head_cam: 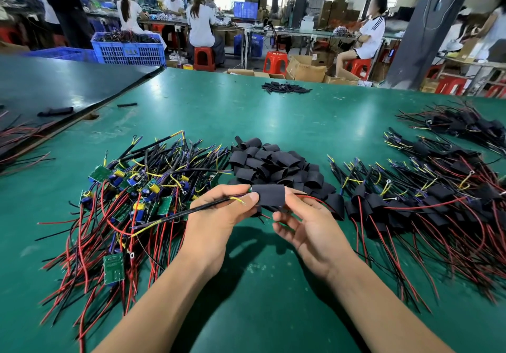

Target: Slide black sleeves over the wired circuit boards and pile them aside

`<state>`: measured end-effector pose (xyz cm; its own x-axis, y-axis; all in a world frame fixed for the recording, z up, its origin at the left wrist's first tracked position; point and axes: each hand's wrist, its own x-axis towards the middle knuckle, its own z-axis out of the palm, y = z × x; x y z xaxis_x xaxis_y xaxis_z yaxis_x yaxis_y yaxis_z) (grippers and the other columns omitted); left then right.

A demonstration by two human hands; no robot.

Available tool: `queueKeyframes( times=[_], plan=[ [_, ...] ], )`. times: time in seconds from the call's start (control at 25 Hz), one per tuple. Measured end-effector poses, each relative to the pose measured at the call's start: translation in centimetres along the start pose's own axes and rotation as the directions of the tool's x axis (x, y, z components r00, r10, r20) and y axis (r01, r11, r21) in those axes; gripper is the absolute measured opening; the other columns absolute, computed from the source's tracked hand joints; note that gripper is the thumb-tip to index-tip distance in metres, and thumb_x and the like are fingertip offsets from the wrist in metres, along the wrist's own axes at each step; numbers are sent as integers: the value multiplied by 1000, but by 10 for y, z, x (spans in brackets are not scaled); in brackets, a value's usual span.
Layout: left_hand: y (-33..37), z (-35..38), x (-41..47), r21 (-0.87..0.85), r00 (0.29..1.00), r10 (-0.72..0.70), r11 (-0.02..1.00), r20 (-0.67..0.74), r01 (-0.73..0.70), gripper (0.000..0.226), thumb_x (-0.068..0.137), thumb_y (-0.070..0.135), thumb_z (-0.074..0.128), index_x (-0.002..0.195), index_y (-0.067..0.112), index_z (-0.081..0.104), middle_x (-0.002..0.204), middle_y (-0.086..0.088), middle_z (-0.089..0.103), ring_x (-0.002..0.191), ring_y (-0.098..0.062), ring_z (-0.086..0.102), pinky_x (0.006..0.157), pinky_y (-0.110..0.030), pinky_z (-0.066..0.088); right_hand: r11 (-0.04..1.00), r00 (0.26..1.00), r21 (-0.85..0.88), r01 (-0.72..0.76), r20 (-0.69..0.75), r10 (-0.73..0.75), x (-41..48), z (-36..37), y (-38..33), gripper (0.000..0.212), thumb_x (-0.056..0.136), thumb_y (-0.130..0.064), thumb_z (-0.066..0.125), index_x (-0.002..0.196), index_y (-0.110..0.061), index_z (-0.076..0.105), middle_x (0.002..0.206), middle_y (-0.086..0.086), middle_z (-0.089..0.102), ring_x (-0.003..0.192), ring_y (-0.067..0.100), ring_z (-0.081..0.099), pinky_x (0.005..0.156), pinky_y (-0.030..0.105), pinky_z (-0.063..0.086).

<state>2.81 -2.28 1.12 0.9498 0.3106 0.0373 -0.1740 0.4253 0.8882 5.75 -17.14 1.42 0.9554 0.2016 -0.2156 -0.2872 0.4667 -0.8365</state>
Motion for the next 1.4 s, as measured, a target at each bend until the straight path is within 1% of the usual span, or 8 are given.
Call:
queueKeyframes(
  times=[0.12,0.24,0.4,0.68,0.84,1.04,1.16,1.4],
  plan=[
    [0,1,-2,5,998,-37,999,46,36,16,69,11,76,84,7,77,90,-23,74,80,-32,73,76,-36,61,1000,1000,28,3,-7,-3,0,-1,-1,19,73,-23,72,89,-14,71,68,3,66,52,13,62,49,25,54],
    [1,4,-6,-27,993,-103,994,56,105,2,75,11,75,75,12,76,88,-23,73,79,-32,74,71,-34,62,998,999,41,52,-20,-51,1,-1,-2,13,82,-22,69,94,-18,71,73,1,68,51,10,60,48,23,53],
    [1,5,-7,-69,983,-179,981,48,182,8,74,7,74,69,13,74,85,-21,73,74,-30,74,64,-30,60,994,996,50,93,-15,-92,-1,1,-2,17,74,-23,71,89,-19,73,72,0,70,52,9,62,48,22,53],
    [2,1,-4,3,991,-119,993,63,119,7,67,9,77,70,8,71,83,-23,72,72,-29,74,65,-30,60,964,968,-91,249,55,-245,-1,-3,-4,19,74,-33,74,86,-20,80,76,7,72,59,14,65,58,24,55],
    [2,-2,-2,12,988,-130,992,84,129,9,66,10,76,70,11,68,80,-18,70,69,-25,73,64,-27,59,965,974,-133,228,52,-223,0,-5,-1,21,76,-35,73,89,-20,80,78,8,72,59,17,66,58,25,55],
    [4,-5,-2,23,954,-207,978,217,207,36,74,12,70,110,10,72,102,-13,74,84,-27,74,69,-30,59,971,980,-139,196,61,-189,1,-6,-1,26,76,-37,74,92,-18,80,77,9,69,57,16,62,57,25,54],
    [6,-4,-3,1,951,-213,976,227,218,35,73,10,70,107,5,73,103,-23,74,91,-35,74,73,-32,61,973,983,-149,179,79,-169,1,-7,0,28,75,-38,73,93,-17,80,74,7,68,55,15,58,55,25,52],
    [5,-3,-1,-23,972,-194,980,135,199,27,70,6,71,96,-1,72,97,-27,73,83,-37,75,68,-31,61,969,978,-157,192,108,-176,3,-7,4,25,80,-36,69,94,-18,80,76,5,69,53,15,56,52,25,50]
  ],
)
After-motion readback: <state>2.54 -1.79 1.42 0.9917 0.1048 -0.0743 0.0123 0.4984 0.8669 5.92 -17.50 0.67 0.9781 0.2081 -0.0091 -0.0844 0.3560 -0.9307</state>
